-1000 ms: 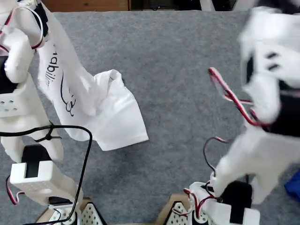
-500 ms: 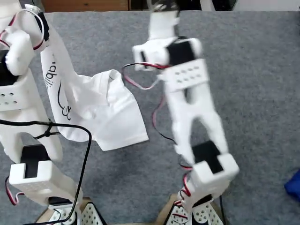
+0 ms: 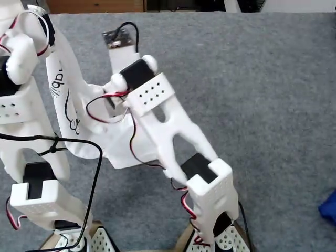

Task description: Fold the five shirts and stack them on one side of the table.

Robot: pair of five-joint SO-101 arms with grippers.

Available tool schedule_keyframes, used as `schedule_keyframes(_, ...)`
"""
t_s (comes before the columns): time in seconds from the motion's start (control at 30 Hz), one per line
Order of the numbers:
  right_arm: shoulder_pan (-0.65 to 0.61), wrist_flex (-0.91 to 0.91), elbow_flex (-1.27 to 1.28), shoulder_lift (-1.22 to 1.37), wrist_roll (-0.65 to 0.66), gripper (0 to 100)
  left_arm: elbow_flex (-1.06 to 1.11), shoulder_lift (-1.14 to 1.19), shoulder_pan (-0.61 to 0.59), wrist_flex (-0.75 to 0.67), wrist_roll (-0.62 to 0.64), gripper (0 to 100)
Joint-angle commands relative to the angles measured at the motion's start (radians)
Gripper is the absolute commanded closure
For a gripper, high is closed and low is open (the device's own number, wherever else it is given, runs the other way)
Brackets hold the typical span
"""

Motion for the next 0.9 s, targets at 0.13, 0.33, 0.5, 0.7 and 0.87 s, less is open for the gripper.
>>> schedule_keyframes(0.13, -0.084, 0.008, -0.004, 0.104, -0.014, 83.6, 0.002, -0.010, -0.011, 0.006, 0.002, 98)
schedule_keyframes(0.33, -0.079, -0.044, -0.097, 0.234, -0.003, 83.6, 0.002, -0.010, -0.011, 0.006, 0.003, 98)
schedule_keyframes(0.5, -0.071, -0.068, -0.229, 0.346, 0.046, 83.6, 0.002, -0.010, -0.011, 0.006, 0.002, 98)
schedule_keyframes(0.7, -0.022, -0.072, -0.453, 0.512, 0.081, 83.6, 0.002, -0.010, -0.008, 0.006, 0.000, 98)
schedule_keyframes(0.87, 0.021, -0.060, -0.628, 0.648, 0.081, 83.9, 0.002, -0.010, -0.006, 0.006, 0.002, 98)
